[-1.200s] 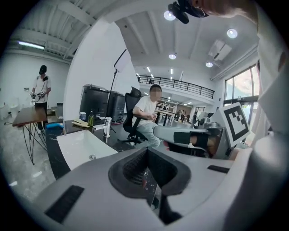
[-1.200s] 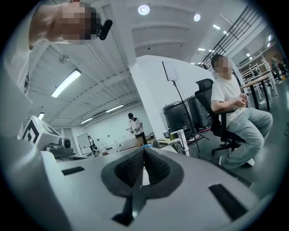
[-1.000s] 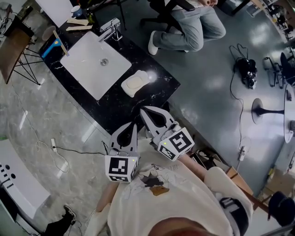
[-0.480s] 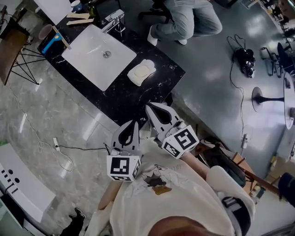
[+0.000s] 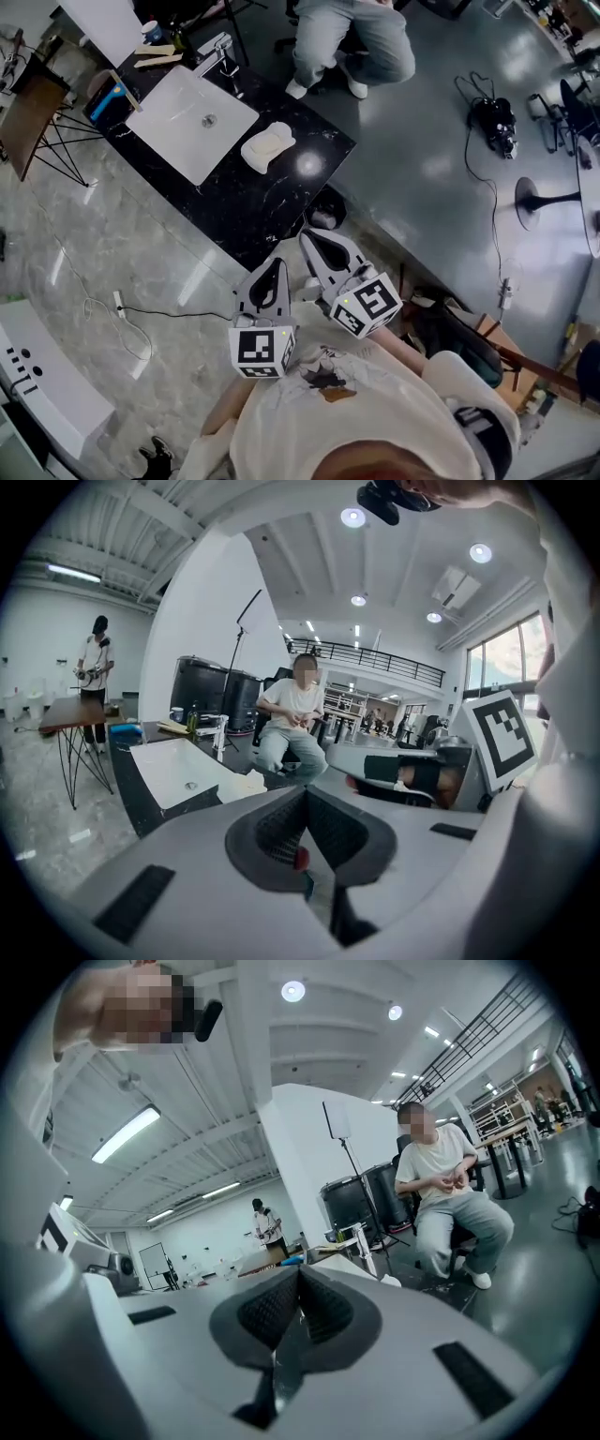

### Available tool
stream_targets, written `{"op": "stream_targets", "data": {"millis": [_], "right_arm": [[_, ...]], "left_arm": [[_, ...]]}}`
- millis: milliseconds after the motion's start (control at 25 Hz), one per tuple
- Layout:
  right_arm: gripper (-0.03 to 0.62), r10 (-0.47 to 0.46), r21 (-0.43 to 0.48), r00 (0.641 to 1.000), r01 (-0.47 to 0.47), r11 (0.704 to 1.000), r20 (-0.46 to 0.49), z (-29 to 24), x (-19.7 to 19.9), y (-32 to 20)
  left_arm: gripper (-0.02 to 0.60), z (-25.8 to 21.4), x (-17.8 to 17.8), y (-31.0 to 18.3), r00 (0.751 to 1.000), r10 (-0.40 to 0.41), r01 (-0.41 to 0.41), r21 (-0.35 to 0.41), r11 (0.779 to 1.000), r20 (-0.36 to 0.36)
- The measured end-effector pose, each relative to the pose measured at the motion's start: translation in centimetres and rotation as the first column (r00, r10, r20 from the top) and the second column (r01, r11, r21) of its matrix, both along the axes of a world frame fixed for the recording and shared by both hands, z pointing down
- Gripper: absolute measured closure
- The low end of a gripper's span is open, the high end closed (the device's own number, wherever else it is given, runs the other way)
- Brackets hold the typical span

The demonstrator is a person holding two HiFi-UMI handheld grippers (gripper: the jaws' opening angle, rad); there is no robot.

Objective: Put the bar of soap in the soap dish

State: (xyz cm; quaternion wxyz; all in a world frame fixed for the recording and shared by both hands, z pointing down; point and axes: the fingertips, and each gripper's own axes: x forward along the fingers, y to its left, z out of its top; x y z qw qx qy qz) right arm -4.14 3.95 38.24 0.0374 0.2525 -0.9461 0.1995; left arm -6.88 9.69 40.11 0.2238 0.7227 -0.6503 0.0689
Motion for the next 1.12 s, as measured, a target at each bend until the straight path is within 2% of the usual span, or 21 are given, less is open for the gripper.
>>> {"op": "stream_targets", "data": {"millis": [160,360,640,1120], "right_arm": [[0.588,0.04,0.015,0.999,-0.04,0.999,0.006,-0.7,4.1,1.5],[0.588,0.076,0.015,0.997,-0.076,0.997,0.013,-1.1,7.6,3.1],[0.588,0.107,0.006,0.994,-0.107,0.994,0.013,-1.1,7.5,4.2],[0.588,0.084,0.014,0.996,-0.084,0.996,0.009,-0.8,4.8,6.4]], "left_arm": [[0.575,-1.7,4.9,0.6,0.998,0.05,-0.051,0.049,0.998,0.023],[0.575,-2.2,7.3,2.5,0.999,0.044,-0.043,0.047,0.998,-0.006],[0.575,-2.6,7.1,3.3,0.995,0.1,-0.101,0.038,0.994,0.013],[0.575,-2.1,4.4,5.7,0.997,0.078,-0.078,0.032,0.996,0.002]]}}
